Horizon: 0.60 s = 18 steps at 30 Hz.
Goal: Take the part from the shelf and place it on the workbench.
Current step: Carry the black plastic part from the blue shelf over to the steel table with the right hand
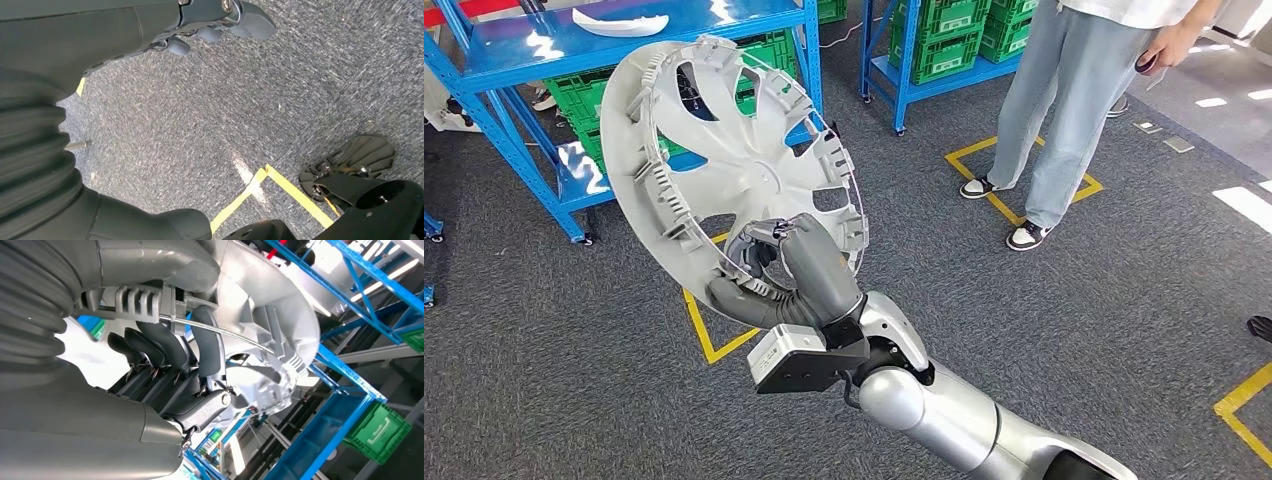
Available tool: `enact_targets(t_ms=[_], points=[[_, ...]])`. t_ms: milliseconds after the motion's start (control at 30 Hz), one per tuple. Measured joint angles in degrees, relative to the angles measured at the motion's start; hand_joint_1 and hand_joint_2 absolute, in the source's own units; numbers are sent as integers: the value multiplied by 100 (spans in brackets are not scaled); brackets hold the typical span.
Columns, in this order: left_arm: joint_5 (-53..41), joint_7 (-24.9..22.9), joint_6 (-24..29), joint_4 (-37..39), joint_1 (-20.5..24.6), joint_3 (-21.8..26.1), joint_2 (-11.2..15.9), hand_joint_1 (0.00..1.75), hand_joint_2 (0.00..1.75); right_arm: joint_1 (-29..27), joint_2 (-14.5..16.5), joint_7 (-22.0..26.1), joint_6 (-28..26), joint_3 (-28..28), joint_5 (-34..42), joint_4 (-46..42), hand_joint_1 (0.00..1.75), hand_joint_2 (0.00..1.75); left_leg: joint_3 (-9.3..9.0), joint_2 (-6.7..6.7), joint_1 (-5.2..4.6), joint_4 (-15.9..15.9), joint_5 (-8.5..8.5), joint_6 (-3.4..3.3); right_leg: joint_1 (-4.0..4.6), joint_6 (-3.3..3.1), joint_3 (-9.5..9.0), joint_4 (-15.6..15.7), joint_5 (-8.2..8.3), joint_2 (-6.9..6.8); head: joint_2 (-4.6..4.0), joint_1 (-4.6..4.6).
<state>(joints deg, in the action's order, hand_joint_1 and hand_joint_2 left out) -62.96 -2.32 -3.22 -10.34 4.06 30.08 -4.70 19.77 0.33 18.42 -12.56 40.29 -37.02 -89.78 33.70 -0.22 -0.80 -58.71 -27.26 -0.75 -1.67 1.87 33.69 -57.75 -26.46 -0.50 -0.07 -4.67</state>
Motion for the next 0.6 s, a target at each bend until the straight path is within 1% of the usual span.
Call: enact_targets(t_ms=[67, 100, 133, 167, 233, 267, 300, 333, 367, 400, 433, 467, 500, 533, 567, 600], points=[[10, -7, 5, 0, -4, 0, 3, 0, 175, 4, 1, 9, -2, 13, 0, 11, 175, 175, 8, -11, 13, 25, 30, -50, -7, 33, 4, -11, -2, -16, 0, -1], [16, -9, 7, 0, -5, 0, 2, 0, 175, 7, 2, 10, -4, 21, -1, 13, 175, 175, 8, -20, 28, 48, 55, -80, -6, 42, 30, -78, -58, -19, 0, -2], [21, -9, 7, 0, -5, 0, 1, 0, 175, 11, 2, 11, -5, 29, -1, 13, 175, 175, 6, -31, 46, 70, 82, -108, -2, 42, 101, -247, -183, -15, -1, -5], [24, -9, 7, 0, -6, 0, 0, 0, 175, 13, 2, 13, -7, 38, -2, 13, 175, 175, 15, -45, 54, 82, 106, -129, 3, 36, 224, -534, -368, -5, -1, -8], [25, -10, 7, 1, -7, 1, 3, 0, 175, 11, 2, 11, -7, 50, -3, 14, 175, 175, 63, -92, 45, 76, 133, -143, 18, 20, 559, -1295, -778, 8, -1, -10], [25, -11, 7, 3, -10, 2, 4, 0, 175, 6, 2, 8, -7, 54, -3, 14, 175, 175, 89, -130, 39, 67, 145, -137, 21, 10, 670, -1566, -878, 11, 0, -9], [25, -11, 6, 5, -12, 2, 4, 0, 175, 1, 2, 4, -7, 58, -3, 15, 175, 175, 113, -178, 37, 54, 157, -127, 23, -3, 686, -1645, -872, 16, 0, -9], [26, -11, 5, 7, -14, 2, 4, 0, 175, -5, 2, -2, -5, 62, -5, 15, 175, 175, 135, -235, 38, 37, 168, -112, 24, -21, 579, -1484, -760, 30, 0, -10], [26, -11, 4, 9, -14, 2, 3, 0, 175, -9, 2, -8, -4, 65, -8, 15, 175, 175, 153, -298, 43, 15, 175, -93, 23, -42, 372, -1134, -587, 78, 0, -10], [27, -11, 3, 9, -13, 2, 0, 0, 175, -11, 2, -13, -3, 67, -13, 15, 175, 175, 175, -356, 51, -11, 181, -68, 18, -60, 156, -750, -461, 192, 0, -8], [27, -12, 2, 9, -11, 3, 1, 0, 175, -16, 2, -15, -3, 68, -18, 13, 175, 175, 201, -417, 50, -40, 186, -33, 25, -83, -11, -432, -366, 293, -1, -10], [27, -13, 1, 8, -10, 4, 2, 0, 175, -22, 2, -17, -3, 68, -24, 10, 175, 175, 227, -467, 50, -55, 195, 8, 35, -108, -102, -246, -326, 365, -1, -8], [27, -14, 0, 8, -13, 5, 5, 0, 175, -28, 2, -17, -4, 69, -30, 8, 175, 175, 251, -513, 53, -54, 212, 53, 51, -136, -117, -187, -329, 396, -1, -4], [27, -15, -1, 9, -19, 9, 10, 0, 175, -33, 3, -17, -4, 69, -37, 6, 175, 175, 266, -564, 54, -41, 234, 100, 69, -174, -110, -178, -304, 345, -1, -2], [27, -15, -1, 9, -30, 14, 19, 0, 175, -34, 7, -20, -4, 69, -44, 6, 175, 175, 284, -592, 63, -27, 252, 137, 63, -215, -108, -169, -284, 282, 0, 1], [27, -15, -2, 11, -41, 19, 20, 0, 175, -33, 13, -21, -5, 69, -50, 6, 175, 175, 311, -547, 61, -57, 234, 173, 55, -257, -112, -154, -266, 226, 0, 15]])
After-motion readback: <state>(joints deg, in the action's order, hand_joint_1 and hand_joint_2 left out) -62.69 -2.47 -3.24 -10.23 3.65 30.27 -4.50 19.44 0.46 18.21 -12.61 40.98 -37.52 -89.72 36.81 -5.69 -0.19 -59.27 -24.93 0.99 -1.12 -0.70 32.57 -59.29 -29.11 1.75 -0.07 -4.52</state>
